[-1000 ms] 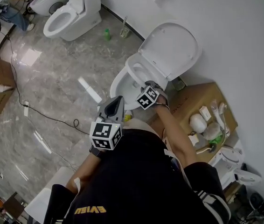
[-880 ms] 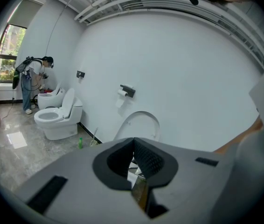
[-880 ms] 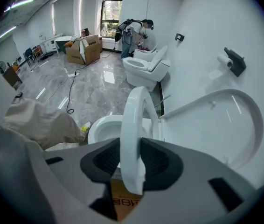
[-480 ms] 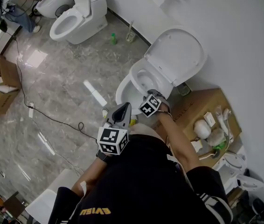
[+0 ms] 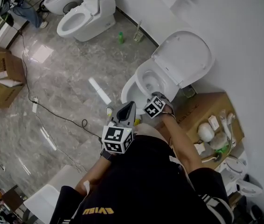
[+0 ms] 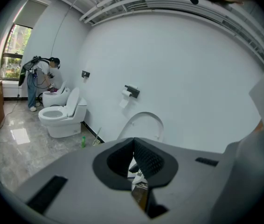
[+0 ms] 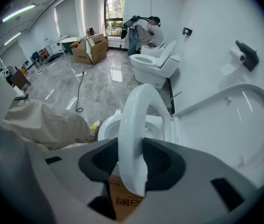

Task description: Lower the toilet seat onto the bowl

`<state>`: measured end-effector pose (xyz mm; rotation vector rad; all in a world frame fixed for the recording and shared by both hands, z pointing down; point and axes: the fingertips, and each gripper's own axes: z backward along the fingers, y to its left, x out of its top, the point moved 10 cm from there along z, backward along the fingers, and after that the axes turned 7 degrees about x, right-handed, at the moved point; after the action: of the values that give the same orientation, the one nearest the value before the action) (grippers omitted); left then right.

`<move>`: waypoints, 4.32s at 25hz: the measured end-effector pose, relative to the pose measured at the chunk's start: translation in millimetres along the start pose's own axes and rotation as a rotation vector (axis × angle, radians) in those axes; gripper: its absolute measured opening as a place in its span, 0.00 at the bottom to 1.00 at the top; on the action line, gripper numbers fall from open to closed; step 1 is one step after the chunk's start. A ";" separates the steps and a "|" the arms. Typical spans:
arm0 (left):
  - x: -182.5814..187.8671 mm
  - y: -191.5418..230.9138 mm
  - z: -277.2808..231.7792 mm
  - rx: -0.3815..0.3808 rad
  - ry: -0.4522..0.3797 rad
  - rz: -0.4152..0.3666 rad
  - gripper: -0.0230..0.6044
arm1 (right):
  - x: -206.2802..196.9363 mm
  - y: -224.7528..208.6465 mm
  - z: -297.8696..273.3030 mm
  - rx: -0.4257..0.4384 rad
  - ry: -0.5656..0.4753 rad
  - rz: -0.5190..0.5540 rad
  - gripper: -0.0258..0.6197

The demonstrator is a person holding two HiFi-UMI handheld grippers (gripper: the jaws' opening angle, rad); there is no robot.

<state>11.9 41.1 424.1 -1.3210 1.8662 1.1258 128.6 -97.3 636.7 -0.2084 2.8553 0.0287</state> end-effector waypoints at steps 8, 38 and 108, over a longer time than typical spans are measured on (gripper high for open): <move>-5.6 0.4 -0.1 0.006 0.010 0.000 0.06 | -0.9 7.1 -14.1 0.055 0.021 -0.012 0.30; -15.9 18.0 3.2 -0.006 0.100 -0.051 0.06 | 0.0 46.7 -65.2 0.115 0.090 0.014 0.35; -94.1 117.2 23.7 0.021 0.295 0.021 0.06 | -10.5 127.7 -229.9 0.231 0.248 -0.024 0.32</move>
<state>-66.9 121.8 526.2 -1.5260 2.0978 0.9588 57.3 21.4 860.5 -0.2100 3.0674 -0.3543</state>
